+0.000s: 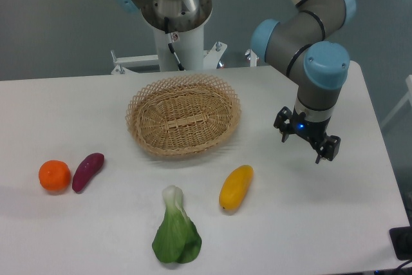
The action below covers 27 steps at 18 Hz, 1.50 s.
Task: Pick up the mango from the table
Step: 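Move the gripper down and over the yellow mango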
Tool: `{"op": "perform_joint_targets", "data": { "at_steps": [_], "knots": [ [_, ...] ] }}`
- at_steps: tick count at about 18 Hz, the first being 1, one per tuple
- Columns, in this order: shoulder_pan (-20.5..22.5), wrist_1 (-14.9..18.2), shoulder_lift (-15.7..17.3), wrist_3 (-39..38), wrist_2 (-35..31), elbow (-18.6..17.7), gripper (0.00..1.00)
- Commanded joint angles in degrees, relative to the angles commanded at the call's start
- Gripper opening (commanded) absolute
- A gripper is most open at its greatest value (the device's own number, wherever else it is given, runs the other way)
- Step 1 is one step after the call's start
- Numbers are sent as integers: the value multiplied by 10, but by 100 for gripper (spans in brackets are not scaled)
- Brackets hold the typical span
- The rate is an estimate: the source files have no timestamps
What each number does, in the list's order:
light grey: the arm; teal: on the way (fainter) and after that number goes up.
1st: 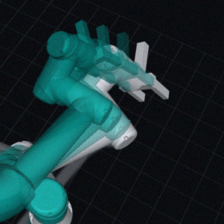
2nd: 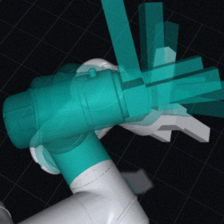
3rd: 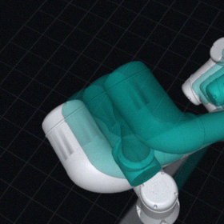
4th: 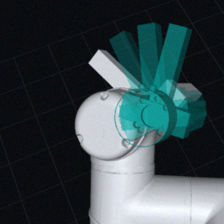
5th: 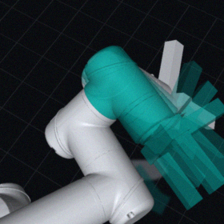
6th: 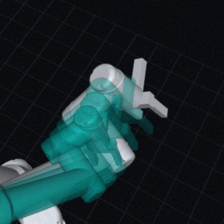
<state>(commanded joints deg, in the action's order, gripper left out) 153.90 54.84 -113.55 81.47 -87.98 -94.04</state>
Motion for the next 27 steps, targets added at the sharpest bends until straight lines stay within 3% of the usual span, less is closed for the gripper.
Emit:
{"op": "perform_joint_targets", "data": {
  "at_steps": [8, 13, 15, 27],
  "knots": [
    [-4, 0, 0, -18, 4, -6, 100],
    [-8, -2, -2, -107, 47, -11, 100],
    [-21, -3, -6, -147, 47, -11, 100],
    [-80, -8, -32, -221, 52, 11, 100]
  ]
}}
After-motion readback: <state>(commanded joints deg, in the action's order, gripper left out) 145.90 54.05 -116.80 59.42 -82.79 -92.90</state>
